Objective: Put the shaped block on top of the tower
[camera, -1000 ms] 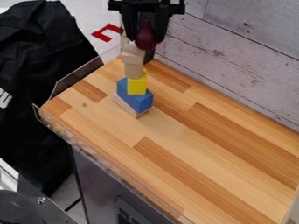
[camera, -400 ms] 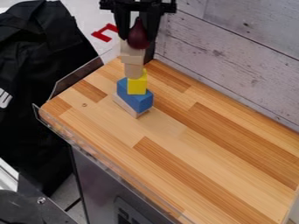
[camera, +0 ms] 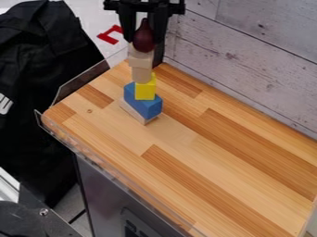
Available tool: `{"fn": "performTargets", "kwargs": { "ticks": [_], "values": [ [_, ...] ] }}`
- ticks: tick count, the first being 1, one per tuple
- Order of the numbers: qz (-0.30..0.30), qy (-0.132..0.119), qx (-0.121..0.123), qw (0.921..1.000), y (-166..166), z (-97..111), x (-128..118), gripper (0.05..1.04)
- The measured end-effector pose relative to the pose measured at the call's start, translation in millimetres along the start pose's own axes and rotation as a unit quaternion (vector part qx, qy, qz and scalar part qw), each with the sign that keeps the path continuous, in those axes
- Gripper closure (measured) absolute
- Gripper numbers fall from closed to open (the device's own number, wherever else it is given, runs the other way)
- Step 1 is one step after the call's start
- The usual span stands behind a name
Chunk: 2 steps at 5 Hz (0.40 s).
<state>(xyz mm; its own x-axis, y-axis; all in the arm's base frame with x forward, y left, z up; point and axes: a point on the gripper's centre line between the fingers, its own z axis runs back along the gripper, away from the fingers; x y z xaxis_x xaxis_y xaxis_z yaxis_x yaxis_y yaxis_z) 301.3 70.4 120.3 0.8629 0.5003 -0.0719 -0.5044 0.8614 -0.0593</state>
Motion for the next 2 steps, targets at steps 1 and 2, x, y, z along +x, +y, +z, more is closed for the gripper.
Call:
{"fn": "performTargets", "kwargs": {
  "ticks": [1,2],
  "values": [
    [0.003,0.002,-0.001,1.0000,1.5,-0.7,0.2,0.523],
    [0.012,0.009,-0.006,0.9999,5.2,-4.4,-2.0,0.523]
  ]
}}
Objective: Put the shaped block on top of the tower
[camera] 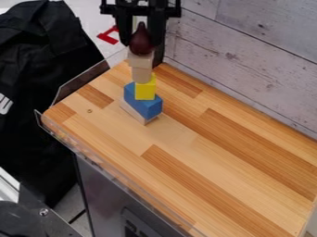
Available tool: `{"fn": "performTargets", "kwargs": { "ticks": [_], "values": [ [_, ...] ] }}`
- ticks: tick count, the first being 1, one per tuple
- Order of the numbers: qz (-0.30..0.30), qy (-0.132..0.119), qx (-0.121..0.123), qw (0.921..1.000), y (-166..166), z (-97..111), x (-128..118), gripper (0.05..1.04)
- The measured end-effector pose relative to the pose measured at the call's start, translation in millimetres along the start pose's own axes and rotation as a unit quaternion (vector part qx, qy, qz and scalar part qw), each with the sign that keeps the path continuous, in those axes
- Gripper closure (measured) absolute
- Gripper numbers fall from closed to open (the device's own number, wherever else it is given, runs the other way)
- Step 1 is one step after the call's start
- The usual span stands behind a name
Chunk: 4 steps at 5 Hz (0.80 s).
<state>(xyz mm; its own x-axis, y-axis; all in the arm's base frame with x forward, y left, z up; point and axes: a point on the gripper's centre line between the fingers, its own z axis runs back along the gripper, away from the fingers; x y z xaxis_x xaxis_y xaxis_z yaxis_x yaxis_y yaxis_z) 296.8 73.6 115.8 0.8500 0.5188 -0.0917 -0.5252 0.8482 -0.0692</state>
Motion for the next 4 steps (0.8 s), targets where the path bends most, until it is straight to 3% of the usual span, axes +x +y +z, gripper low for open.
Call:
{"fn": "performTargets", "kwargs": {
  "ticks": [1,2,3,4],
  "values": [
    [0.007,0.002,-0.004,1.0000,2.4,-1.5,-0.2,0.450],
    [0.009,0.004,-0.008,0.9999,2.5,-1.4,-0.6,0.155],
    [0.014,0.008,-0.007,0.9998,2.2,-1.0,-1.8,0.083],
    [0.015,0.002,-0.004,0.9999,-1.5,6.1,0.5,0.085]
  ]
}}
